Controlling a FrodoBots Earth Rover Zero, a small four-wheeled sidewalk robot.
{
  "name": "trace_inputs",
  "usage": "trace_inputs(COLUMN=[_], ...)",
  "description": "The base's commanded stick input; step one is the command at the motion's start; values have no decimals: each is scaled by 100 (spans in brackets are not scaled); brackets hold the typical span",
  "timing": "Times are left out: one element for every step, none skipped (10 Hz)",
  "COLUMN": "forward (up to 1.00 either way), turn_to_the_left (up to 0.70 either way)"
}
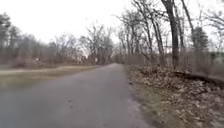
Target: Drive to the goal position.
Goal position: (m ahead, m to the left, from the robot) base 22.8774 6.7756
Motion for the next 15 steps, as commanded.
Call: trace_inputs(forward=[100,100,100,100,100,100,100,100,100,100,100,100,100,100,100], turn_to_the_left=[0,0,0,0,0,0,0,0,0,0,0,0,0,8,20])
